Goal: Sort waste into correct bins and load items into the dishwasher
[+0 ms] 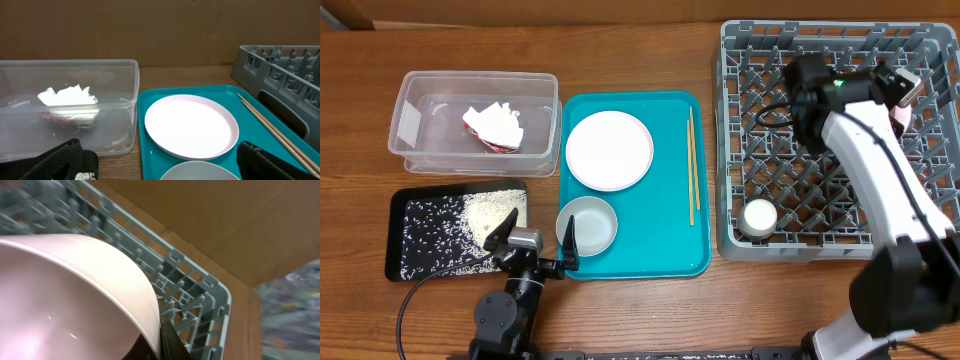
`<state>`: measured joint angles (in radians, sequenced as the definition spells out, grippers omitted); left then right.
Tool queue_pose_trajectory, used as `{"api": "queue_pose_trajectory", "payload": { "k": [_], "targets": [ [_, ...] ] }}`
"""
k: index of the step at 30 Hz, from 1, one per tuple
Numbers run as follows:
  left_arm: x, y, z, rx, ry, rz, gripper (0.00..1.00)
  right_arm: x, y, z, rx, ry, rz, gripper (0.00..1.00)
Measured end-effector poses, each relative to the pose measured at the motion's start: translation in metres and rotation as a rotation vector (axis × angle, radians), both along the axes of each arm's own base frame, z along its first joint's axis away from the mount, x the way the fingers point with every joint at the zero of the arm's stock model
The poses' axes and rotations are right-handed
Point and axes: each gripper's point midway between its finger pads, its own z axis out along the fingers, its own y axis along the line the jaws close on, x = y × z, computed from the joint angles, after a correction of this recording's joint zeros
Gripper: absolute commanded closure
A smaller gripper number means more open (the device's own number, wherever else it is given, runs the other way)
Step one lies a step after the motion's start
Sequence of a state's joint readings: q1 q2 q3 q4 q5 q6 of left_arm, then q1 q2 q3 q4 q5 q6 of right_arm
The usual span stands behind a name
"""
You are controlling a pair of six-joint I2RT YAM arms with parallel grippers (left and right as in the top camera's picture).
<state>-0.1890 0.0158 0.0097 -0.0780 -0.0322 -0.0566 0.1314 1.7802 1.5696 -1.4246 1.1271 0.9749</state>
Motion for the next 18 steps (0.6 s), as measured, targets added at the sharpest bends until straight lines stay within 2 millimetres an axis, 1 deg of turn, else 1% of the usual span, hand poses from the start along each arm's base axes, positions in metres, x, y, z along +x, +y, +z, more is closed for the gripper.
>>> {"api": "queue_pose_trajectory", "payload": {
  "k": [2, 4, 8, 12, 18],
  "targets": [
    [0.000, 0.000, 0.000, 0.000, 0.000, 0.000, 0.00, 0.002, -0.007, -0.020, 0.010, 0.090, -0.014, 0.96],
    [0.000, 0.000, 0.000, 0.000, 0.000, 0.000, 0.00, 0.004, -0.006, -0.036, 0.021, 0.150, -0.011, 0.96],
    [0.000, 0.000, 0.000, 0.000, 0.000, 0.000, 0.00, 0.006, 0.002, -0.055, 0.029, 0.233, 0.010, 0.96],
    [0.000, 0.000, 0.000, 0.000, 0.000, 0.000, 0.00, 0.004, 0.005, -0.060, 0.009, 0.291, 0.022, 0.96],
    [0.000, 0.000, 0.000, 0.000, 0.000, 0.000, 0.00, 0.003, 0.014, -0.058, -0.005, 0.324, 0.052, 0.96]
  ]
}}
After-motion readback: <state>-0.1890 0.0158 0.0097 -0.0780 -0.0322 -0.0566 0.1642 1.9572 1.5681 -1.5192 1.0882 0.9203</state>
